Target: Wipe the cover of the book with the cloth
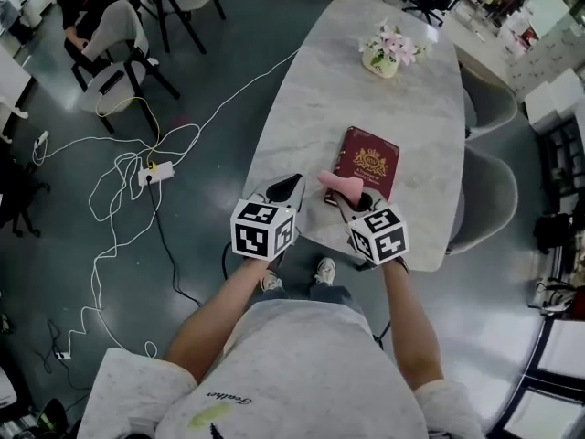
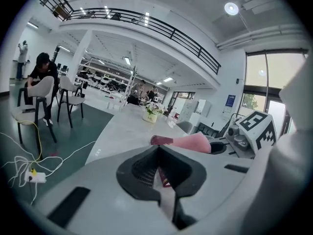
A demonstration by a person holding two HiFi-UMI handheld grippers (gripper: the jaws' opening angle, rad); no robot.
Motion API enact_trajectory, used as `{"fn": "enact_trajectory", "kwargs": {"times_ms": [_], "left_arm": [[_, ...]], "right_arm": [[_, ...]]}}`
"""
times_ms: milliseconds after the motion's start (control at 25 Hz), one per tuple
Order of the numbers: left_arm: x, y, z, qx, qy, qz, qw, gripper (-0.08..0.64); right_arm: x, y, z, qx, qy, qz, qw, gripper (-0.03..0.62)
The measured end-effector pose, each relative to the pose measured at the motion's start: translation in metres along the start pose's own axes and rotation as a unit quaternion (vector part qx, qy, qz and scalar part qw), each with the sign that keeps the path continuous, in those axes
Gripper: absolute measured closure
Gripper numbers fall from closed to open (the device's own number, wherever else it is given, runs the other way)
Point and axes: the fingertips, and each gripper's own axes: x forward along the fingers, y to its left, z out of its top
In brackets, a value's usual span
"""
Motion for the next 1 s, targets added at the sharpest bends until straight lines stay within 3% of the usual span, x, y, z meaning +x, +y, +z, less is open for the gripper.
{"fn": "enact_trajectory", "kwargs": {"times_ms": [520, 800, 1000], "left_arm": [[0.060, -0.081, 0.031, 0.070, 0.011, -0.042, 0.9966, 0.552], [0.082, -0.122, 0.059, 0.127, -0.006, -0.044, 0.9909, 0.552], [0.095, -0.143, 0.068, 0.139, -0.011, -0.047, 0.9891, 0.552]], "right_arm": [[-0.100, -0.094, 0.022, 0.083, -0.123, -0.108, 0.983, 0.572], [-0.144, -0.138, 0.028, 0.102, -0.170, -0.142, 0.970, 0.572], [-0.164, -0.160, 0.029, 0.107, -0.188, -0.153, 0.964, 0.573]]}}
